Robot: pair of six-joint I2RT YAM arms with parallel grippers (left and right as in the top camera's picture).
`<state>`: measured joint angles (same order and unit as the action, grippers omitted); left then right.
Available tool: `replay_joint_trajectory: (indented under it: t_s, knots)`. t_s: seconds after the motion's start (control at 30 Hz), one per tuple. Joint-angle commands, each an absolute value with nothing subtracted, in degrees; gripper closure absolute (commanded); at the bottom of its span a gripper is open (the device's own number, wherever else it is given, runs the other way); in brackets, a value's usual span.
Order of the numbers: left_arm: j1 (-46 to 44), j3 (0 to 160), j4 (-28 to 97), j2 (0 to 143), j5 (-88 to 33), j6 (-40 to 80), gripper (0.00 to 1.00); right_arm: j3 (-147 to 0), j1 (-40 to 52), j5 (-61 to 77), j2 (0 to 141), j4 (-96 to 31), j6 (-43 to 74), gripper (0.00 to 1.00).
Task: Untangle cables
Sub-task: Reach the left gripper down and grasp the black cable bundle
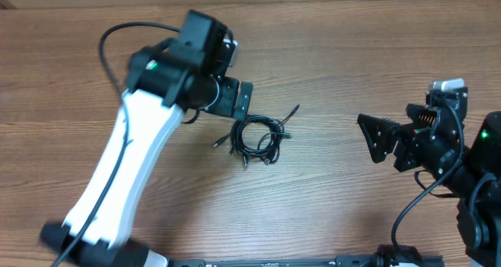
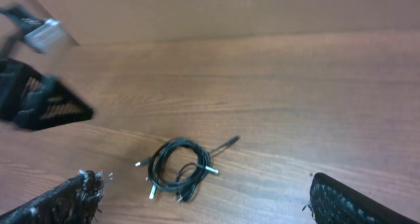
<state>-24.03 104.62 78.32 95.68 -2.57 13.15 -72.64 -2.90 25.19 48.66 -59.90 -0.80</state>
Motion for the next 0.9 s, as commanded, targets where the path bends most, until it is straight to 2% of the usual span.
replay_joint_trajectory:
  t_s: [0.0,0.37,0.5,0.6,0.7,0.87]
  knots:
    - [-24.47,105.47,78.91,103.70,4.40,24.69,0.00,-73.84,-2.57,23.16,48.62,-61.41,0.40,0.00]
    - [-24.47,105.47,79.99,124.25,-13.15,27.24,0.00,-73.82,-2.57,23.14,48.62,-63.37,0.40,0.00]
    - [-24.58,105.47,80.58,127.59,-13.56,27.53,0.02,-73.56,-2.57,23.14,48.62,-63.64,0.40,0.00]
    - [-24.60,105.47,81.36,128.79,-13.34,28.91,0.07,-73.45,-2.57,22.98,48.62,-63.64,0.40,0.00]
    - [-24.95,105.47,81.93,129.01,-13.32,30.37,0.08,-73.45,-2.57,22.98,48.62,-63.64,0.40,0.00]
    - [-26.83,104.73,81.80,129.01,-11.38,32.38,0.14,-73.45,-2.57,22.96,48.62,-63.79,0.40,0.00]
